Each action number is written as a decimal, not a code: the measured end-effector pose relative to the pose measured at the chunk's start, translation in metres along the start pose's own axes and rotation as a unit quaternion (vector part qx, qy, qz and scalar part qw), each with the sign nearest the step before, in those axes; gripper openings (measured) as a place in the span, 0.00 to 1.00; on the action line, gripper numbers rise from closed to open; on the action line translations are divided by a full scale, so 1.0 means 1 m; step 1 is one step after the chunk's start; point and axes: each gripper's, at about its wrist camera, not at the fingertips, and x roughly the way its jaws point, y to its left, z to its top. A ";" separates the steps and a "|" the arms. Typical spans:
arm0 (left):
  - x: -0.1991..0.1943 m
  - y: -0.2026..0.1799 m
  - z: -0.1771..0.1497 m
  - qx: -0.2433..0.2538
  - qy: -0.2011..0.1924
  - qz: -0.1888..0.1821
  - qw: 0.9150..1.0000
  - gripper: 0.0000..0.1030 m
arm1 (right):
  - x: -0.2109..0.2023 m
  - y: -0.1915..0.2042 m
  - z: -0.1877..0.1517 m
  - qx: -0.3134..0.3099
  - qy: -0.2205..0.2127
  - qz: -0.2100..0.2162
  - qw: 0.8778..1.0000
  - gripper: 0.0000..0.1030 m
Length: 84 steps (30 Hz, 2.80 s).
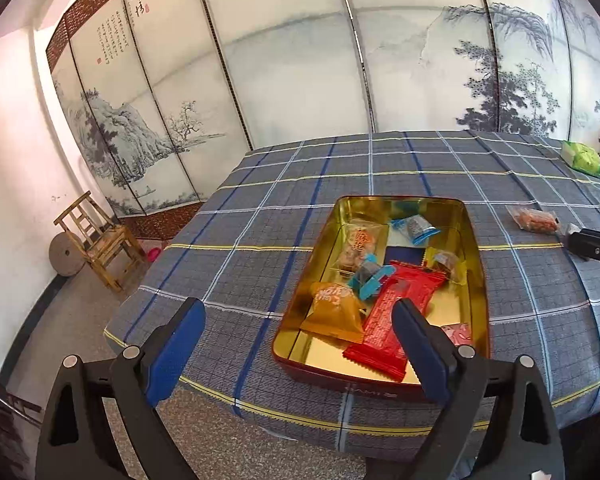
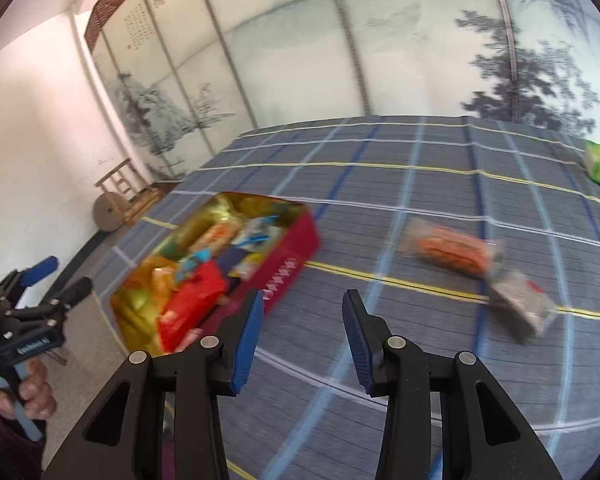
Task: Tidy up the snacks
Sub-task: 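Withdraw the right gripper from the tin, then grasp the clear bag of orange snack sticks with the left gripper, then carry the orange-snack bag to the tin with the left gripper while the right grasps the grey packet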
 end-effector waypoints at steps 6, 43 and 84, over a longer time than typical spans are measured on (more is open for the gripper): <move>-0.019 -0.031 0.012 0.032 -0.012 -0.032 0.999 0.92 | -0.045 -0.105 -0.021 0.053 -0.010 -0.119 0.991 0.45; 0.142 -0.320 0.123 0.471 0.114 -0.416 0.769 0.92 | -0.047 -0.234 -0.051 0.130 -0.014 -0.120 0.984 0.67; 0.007 -0.179 0.041 0.129 0.136 -0.345 0.920 0.33 | 0.022 -0.158 0.014 -0.145 0.084 0.005 0.986 0.77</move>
